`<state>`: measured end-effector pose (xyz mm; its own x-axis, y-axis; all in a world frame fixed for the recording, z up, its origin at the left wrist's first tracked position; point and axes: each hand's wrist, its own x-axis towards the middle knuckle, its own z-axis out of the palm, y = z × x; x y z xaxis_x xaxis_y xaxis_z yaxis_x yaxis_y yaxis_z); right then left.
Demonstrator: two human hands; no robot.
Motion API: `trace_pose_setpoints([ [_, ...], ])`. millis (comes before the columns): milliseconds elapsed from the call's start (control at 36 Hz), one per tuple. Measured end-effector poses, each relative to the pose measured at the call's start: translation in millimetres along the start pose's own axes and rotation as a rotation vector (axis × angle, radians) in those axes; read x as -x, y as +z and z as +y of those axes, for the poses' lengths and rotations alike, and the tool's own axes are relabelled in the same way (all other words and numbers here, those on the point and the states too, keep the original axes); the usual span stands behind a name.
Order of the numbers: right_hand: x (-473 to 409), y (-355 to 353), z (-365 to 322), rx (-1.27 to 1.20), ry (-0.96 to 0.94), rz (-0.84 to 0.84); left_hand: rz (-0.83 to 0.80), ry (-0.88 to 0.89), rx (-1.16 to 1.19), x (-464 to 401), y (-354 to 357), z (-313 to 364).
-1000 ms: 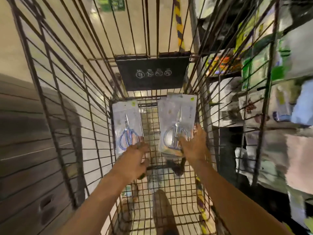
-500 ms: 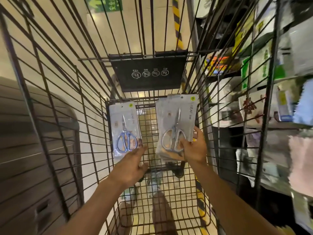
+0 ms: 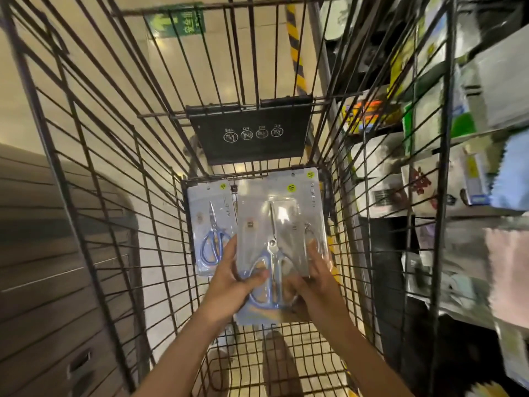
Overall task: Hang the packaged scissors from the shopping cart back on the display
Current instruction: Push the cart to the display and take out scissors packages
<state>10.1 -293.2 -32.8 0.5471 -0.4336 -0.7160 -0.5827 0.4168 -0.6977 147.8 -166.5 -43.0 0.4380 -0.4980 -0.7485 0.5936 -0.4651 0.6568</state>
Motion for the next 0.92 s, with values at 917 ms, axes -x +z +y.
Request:
trace_pose_setpoints([
  [917,-104,-7,39,0.189,-0.094,0.456,0.262,0.174,-0.146,-3,-31,-1],
])
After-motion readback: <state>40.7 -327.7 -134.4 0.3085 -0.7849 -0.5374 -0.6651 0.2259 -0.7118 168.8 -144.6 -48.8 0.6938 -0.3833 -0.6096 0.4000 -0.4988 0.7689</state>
